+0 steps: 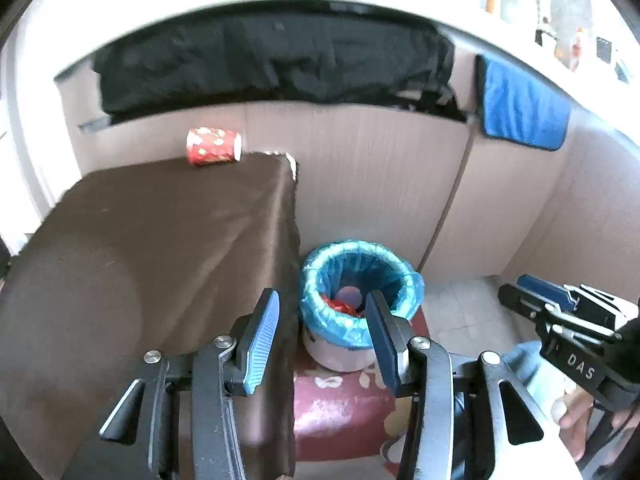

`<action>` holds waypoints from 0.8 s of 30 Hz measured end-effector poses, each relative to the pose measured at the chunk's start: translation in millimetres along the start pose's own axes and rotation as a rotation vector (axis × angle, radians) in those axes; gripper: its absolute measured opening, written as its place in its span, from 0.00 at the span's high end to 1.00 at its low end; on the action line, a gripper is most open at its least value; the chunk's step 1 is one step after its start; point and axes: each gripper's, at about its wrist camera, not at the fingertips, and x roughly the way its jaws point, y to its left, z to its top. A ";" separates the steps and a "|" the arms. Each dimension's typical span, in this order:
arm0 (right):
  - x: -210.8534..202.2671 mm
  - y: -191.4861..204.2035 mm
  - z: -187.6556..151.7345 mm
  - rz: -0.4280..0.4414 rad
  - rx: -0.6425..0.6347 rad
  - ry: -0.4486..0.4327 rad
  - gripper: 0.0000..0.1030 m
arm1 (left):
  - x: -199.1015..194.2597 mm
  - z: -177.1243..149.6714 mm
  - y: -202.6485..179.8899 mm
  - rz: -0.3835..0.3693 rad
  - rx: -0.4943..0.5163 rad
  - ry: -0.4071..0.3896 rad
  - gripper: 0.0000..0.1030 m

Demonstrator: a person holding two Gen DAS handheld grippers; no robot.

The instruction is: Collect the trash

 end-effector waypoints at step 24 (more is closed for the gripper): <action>-111.3 93.0 -69.1 0.021 -0.048 0.027 0.68 | -77.5 -65.3 11.6 0.105 0.015 0.079 0.55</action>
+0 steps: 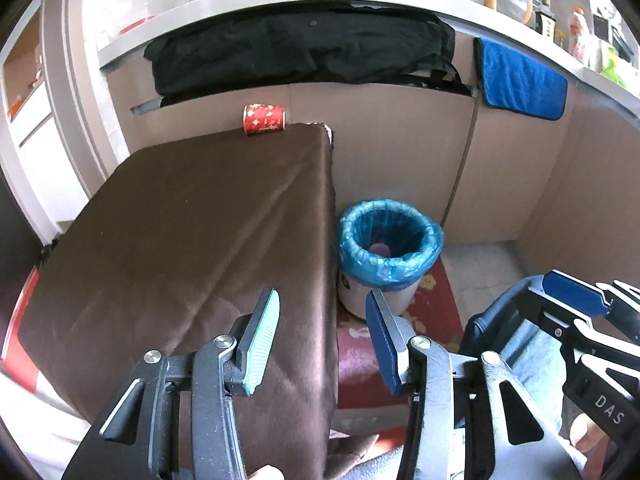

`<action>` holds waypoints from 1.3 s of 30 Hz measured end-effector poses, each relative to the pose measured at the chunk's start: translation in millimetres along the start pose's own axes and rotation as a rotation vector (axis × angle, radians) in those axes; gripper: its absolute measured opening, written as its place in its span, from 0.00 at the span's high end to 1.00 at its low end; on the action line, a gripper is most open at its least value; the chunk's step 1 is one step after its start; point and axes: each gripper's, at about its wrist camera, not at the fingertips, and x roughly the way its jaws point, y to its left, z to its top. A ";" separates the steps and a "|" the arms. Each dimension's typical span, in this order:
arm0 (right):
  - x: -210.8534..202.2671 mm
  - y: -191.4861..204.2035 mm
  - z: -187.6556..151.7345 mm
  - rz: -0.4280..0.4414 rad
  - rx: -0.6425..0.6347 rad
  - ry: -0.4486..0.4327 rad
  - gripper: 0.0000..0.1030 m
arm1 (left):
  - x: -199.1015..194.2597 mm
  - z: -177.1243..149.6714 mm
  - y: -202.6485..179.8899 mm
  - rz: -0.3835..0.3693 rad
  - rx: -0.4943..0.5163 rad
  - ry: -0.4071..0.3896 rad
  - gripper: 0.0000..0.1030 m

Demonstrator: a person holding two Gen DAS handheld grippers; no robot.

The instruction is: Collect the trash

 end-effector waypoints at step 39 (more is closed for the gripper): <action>-4.5 -0.2 -0.2 -0.002 0.017 0.004 0.68 | -7.0 -5.8 2.0 -0.010 -0.019 -0.003 0.55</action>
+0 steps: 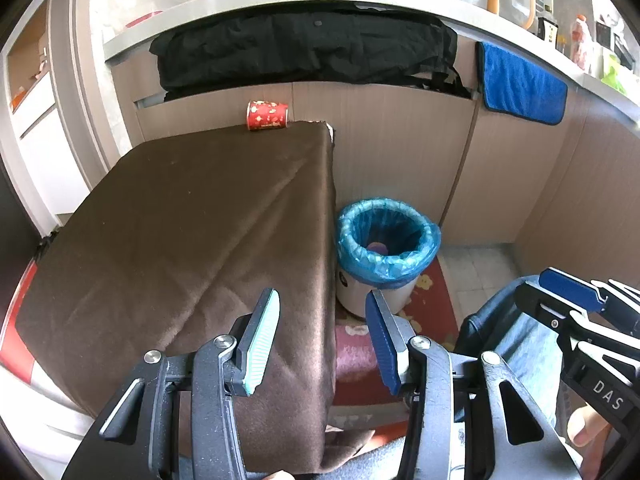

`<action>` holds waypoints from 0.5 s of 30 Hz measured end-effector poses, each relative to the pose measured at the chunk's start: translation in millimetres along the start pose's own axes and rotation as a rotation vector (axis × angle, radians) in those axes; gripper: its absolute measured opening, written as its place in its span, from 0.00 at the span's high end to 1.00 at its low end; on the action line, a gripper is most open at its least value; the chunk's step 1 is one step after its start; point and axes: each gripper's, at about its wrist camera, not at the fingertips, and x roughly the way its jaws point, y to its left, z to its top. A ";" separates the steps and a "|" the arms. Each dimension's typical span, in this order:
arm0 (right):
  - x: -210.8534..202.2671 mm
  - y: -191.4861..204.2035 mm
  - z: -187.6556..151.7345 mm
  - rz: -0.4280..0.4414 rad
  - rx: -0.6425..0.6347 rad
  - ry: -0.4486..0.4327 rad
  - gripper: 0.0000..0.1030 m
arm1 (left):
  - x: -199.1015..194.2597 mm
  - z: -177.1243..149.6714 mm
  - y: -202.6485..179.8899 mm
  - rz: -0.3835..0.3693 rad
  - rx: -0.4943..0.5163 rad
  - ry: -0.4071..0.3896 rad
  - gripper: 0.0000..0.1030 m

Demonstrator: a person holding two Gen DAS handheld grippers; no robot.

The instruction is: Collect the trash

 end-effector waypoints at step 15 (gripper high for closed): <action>-3.1 1.2 0.7 -0.007 0.003 -0.014 0.68 | -5.5 -0.2 0.2 0.010 -0.008 -0.010 0.55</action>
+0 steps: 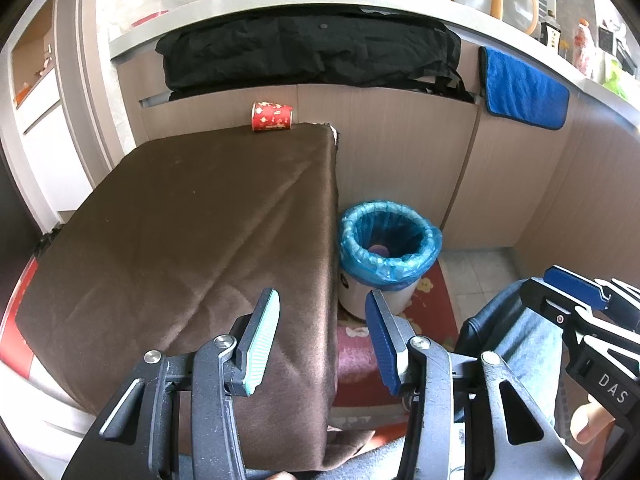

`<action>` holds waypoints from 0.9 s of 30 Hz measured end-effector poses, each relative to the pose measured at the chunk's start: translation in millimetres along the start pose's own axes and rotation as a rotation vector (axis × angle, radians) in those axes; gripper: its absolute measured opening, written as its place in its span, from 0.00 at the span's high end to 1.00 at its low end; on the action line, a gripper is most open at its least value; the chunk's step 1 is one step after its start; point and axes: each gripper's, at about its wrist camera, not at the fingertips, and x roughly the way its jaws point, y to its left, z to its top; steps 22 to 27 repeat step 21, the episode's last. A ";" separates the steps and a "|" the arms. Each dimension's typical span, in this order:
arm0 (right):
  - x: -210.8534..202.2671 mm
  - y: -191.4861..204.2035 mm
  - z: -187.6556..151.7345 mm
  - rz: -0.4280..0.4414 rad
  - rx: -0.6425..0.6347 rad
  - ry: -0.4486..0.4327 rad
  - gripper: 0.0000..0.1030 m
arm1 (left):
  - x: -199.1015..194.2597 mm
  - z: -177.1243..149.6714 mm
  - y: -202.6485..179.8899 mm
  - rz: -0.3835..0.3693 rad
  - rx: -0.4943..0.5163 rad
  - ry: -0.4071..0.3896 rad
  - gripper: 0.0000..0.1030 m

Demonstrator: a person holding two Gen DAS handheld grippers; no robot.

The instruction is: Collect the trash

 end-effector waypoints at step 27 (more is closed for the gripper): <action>-7.0 -0.2 1.1 -0.010 0.004 -0.018 0.68 | -7.0 -1.2 -9.1 0.014 0.000 -0.031 0.55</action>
